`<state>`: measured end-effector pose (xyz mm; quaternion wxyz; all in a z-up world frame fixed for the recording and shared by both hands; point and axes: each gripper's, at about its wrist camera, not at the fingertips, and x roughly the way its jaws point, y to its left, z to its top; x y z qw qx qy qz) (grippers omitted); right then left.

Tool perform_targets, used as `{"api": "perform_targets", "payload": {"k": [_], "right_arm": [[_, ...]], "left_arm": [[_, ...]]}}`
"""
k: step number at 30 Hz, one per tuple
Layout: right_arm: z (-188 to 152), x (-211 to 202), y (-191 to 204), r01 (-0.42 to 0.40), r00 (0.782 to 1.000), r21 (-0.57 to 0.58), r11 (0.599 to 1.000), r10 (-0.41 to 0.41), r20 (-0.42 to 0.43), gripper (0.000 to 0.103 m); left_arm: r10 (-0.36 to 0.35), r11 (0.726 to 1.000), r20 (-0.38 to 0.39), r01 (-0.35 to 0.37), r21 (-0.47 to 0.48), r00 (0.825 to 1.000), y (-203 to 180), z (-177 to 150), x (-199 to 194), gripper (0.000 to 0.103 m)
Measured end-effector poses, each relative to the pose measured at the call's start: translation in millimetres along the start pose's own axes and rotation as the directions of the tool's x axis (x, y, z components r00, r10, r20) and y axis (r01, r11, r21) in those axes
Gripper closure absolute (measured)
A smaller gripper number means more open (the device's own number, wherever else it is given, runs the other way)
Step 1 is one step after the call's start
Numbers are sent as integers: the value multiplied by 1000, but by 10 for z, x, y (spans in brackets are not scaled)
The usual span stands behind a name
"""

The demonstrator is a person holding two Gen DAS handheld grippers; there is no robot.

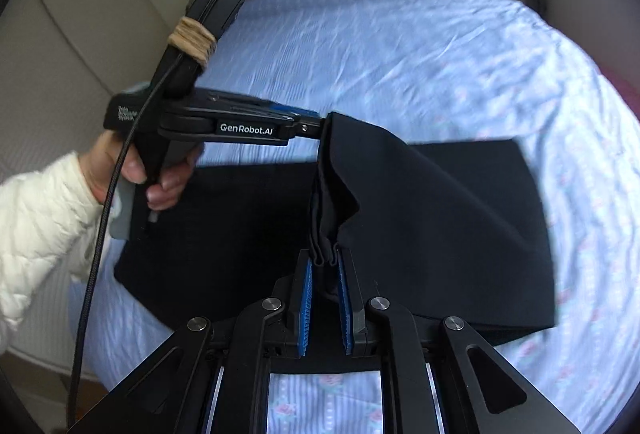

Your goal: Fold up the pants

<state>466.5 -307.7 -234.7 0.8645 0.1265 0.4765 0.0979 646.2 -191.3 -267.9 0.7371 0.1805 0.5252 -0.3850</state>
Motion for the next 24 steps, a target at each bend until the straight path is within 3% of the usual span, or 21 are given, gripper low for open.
{"api": "perform_targets", "payload": {"k": [1, 3, 5, 7, 10, 13, 15, 17, 18, 19, 24], "right_arm": [[-54, 156, 59, 7, 999, -16, 1000, -7, -37, 90], [-145, 380, 125, 3, 996, -34, 999, -6, -88, 90], [-231, 562, 139, 6, 991, -63, 998, -15, -133, 90], [-284, 717, 111, 9, 985, -94, 996, -25, -172, 90], [-422, 830, 183, 6, 977, -112, 994, -30, -213, 90], [-485, 899, 168, 2, 974, -112, 994, -27, -227, 90], [-508, 913, 188, 2, 972, -111, 994, -28, -232, 90], [-527, 932, 200, -3, 971, -102, 995, -22, -238, 90], [-542, 932, 190, -3, 971, -99, 995, -21, -240, 89], [-544, 943, 188, 1, 971, -99, 995, -25, -239, 89], [-441, 895, 263, -51, 973, -90, 995, 30, -229, 89]], "left_arm": [[17, 999, -11, -17, -45, 1000, 116, -125, 0, 56], [-22, 986, -8, 21, -166, 1000, 323, -358, -58, 56], [-90, 960, 20, 92, -264, 996, 431, -504, -138, 53], [-152, 916, 71, 168, -363, 986, 469, -597, -149, 46], [-241, 868, 66, 246, -432, 968, 411, -615, 63, 46], [-254, 850, 31, 239, -469, 967, 352, -542, 340, 47], [-270, 820, 52, 258, -510, 961, 350, -498, 467, 48], [-277, 809, 71, 272, -521, 958, 326, -450, 526, 63], [-249, 816, 59, 243, -525, 967, 316, -430, 542, 80], [-236, 823, 53, 228, -520, 970, 315, -417, 533, 89], [-220, 825, 148, 265, -500, 964, 452, -478, 146, 91]]}}
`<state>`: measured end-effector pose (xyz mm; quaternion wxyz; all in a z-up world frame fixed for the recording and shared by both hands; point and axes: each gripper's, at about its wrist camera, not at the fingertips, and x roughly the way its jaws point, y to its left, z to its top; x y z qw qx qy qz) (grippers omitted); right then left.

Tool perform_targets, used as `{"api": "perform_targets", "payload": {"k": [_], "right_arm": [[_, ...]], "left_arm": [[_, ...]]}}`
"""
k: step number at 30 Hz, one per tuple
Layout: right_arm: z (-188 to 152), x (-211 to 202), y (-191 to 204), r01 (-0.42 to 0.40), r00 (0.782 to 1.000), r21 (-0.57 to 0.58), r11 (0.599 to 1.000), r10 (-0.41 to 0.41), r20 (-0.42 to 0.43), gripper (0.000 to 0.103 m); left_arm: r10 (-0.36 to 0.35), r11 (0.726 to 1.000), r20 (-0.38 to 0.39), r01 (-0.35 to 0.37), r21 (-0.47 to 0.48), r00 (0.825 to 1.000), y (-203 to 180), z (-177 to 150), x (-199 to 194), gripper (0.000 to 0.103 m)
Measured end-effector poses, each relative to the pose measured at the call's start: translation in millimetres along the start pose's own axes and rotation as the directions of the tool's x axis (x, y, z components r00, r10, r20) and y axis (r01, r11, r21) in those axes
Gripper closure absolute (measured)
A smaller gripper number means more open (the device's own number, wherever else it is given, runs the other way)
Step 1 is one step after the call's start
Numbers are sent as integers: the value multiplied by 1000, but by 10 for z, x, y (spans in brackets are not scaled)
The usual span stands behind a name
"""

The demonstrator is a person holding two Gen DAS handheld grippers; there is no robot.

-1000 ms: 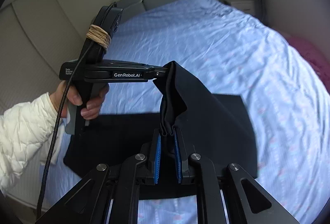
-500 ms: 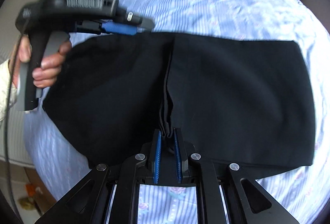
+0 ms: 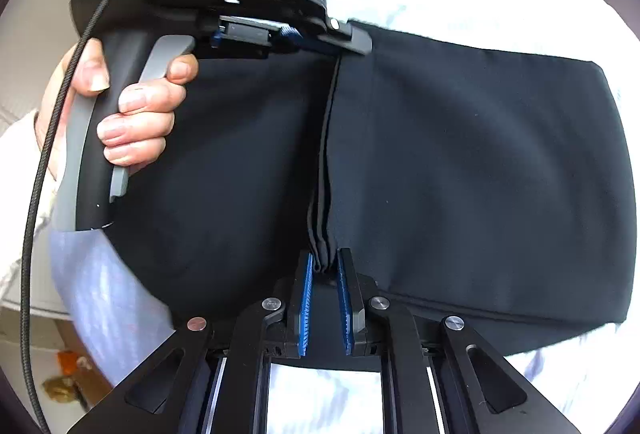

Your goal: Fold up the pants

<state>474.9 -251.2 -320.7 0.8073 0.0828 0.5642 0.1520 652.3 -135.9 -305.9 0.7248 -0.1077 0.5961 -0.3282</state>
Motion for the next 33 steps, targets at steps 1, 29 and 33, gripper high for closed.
{"api": "perform_targets", "payload": {"k": [1, 29, 33], "right_arm": [[20, -5, 46, -17, 1000, -6, 1000, 17, 6, 90], [-109, -692, 625, 86, 994, 32, 996, -88, 61, 53], [-135, -1163, 811, 92, 988, 38, 995, -96, 125, 44]], "left_arm": [[8, 1000, 6, -8, 6, 1000, 24, 9, -48, 91], [501, 830, 141, -520, 200, 854, -291, -1206, -1803, 48], [493, 844, 157, -514, 154, 856, -519, -1651, -2168, 44]]}}
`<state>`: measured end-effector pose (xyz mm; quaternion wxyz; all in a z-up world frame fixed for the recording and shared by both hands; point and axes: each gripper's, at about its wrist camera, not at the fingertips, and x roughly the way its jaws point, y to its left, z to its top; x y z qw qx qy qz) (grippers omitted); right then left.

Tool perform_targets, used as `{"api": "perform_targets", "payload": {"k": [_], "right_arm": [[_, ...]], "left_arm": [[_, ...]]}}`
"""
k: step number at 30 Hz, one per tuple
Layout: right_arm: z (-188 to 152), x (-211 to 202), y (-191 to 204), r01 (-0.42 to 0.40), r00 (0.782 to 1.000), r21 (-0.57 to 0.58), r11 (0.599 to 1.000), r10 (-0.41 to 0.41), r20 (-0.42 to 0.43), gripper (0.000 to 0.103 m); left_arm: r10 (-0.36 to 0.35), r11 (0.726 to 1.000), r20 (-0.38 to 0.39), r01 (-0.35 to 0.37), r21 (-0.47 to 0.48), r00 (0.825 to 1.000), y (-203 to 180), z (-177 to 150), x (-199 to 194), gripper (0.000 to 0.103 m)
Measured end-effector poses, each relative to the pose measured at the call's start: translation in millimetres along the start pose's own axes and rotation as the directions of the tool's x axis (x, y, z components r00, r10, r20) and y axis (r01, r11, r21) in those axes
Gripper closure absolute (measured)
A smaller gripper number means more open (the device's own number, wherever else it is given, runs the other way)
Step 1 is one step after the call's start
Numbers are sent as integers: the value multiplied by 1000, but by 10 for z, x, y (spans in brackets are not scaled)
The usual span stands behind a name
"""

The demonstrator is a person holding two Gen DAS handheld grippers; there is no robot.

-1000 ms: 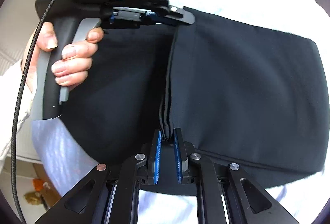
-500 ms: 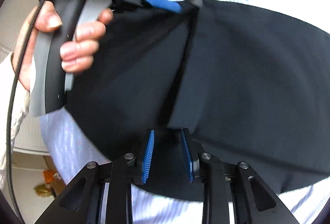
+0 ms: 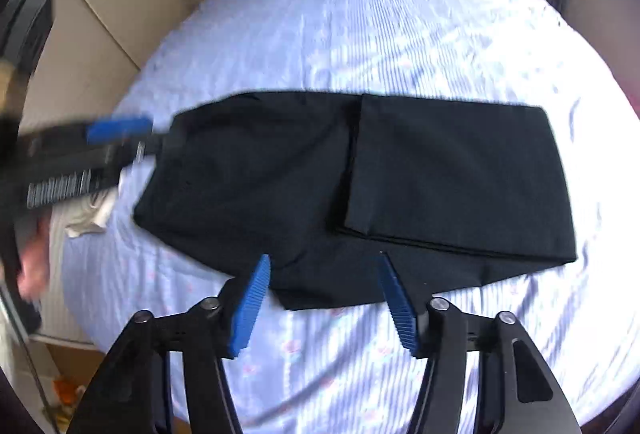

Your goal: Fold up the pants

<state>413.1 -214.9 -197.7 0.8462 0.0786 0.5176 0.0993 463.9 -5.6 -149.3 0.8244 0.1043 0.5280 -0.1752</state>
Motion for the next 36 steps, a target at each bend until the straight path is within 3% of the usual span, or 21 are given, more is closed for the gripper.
{"api": "perform_targets", "payload": {"k": [5, 11, 16, 22, 25, 29, 33, 36], "right_arm": [[-35, -376, 347, -39, 998, -86, 996, 43, 52, 35], [-144, -459, 913, -54, 996, -157, 986, 65, 67, 35], [-148, -327, 1445, -60, 996, -191, 980, 71, 51, 33], [-123, 23, 2016, -18, 999, -134, 991, 22, 32, 33], [-100, 218, 2299, 22, 1000, -150, 988, -19, 23, 33], [-49, 430, 2553, 49, 999, -148, 988, -51, -10, 33], [3, 695, 2668, 79, 995, -137, 987, -86, -46, 33], [48, 924, 2711, 120, 989, -140, 983, -130, -65, 33]], "left_arm": [[5, 983, 36, 1, -184, 999, 139, -565, -547, 40], [10, 945, 50, 7, -328, 999, 587, -1116, -857, 39], [-31, 933, 84, 59, -356, 996, 1135, -1392, -927, 36], [-87, 946, 80, 107, -304, 993, 1795, -1506, -764, 36], [-120, 938, 69, 136, -317, 990, 2084, -1566, -604, 36], [-216, 904, 69, 226, -364, 974, 2391, -1609, -319, 36], [-319, 853, 86, 326, -408, 944, 2629, -1649, 94, 40], [-400, 796, 86, 393, -460, 912, 2741, -1722, 481, 40]]}}
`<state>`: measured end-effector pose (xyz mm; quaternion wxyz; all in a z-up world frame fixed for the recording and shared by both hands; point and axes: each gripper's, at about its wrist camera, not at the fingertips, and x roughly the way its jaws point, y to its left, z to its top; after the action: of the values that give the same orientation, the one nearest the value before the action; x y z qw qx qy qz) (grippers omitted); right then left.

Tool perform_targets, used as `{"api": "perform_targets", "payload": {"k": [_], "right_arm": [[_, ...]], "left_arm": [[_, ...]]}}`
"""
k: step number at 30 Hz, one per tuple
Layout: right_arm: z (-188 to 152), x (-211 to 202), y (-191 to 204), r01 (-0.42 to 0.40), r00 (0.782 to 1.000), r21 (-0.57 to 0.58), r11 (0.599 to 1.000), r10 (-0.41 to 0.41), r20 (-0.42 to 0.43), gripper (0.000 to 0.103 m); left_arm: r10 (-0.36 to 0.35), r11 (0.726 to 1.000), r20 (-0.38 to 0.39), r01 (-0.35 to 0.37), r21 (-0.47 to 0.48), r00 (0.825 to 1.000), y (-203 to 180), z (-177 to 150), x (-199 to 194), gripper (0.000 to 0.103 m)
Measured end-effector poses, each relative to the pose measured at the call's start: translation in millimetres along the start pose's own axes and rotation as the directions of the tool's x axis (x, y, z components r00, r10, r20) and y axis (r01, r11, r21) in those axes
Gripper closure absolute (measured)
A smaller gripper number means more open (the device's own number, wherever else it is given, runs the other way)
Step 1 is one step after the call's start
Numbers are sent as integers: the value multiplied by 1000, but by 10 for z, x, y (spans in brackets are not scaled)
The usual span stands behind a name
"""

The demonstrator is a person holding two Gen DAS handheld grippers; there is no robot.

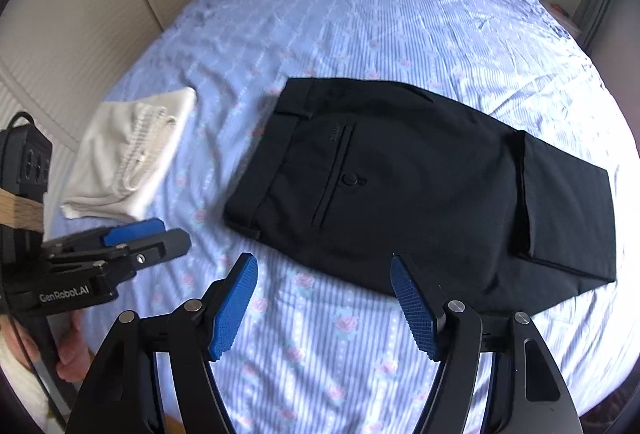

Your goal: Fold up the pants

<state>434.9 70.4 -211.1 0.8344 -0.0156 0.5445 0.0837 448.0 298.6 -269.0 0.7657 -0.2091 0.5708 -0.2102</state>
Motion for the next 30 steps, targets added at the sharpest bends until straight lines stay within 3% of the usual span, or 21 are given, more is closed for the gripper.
{"api": "perform_targets", "payload": {"k": [3, 8, 12, 20, 22, 27, 29, 30], "right_arm": [[62, 230, 50, 31, 999, -13, 999, -32, -26, 33], [108, 523, 85, 48, 996, -16, 999, -49, -71, 33], [124, 658, 114, 46, 995, -20, 999, -48, -93, 33], [179, 789, 113, 42, 994, -6, 999, -43, -100, 33], [212, 819, 88, 45, 994, 4, 999, -44, -97, 33], [335, 868, 6, 44, 996, 35, 998, -41, -80, 33], [377, 857, -22, 47, 997, 42, 998, -45, -65, 33], [399, 847, -38, 50, 997, 46, 998, -47, -56, 33]], "left_arm": [[-58, 996, -37, 55, -67, 998, 223, 7, 266, 42], [-158, 968, -70, 140, -208, 985, 575, -21, 669, 43], [-209, 952, -68, 187, -245, 976, 719, 66, 851, 43], [-351, 901, -45, 324, -289, 935, 886, 485, 1120, 48], [-358, 900, -58, 328, -286, 932, 855, 617, 1193, 48], [-331, 935, -103, 311, -167, 938, 617, 940, 1325, 49], [-339, 935, -118, 319, -156, 933, 573, 1063, 1401, 53], [-341, 934, -123, 321, -157, 932, 569, 1109, 1427, 62]]}}
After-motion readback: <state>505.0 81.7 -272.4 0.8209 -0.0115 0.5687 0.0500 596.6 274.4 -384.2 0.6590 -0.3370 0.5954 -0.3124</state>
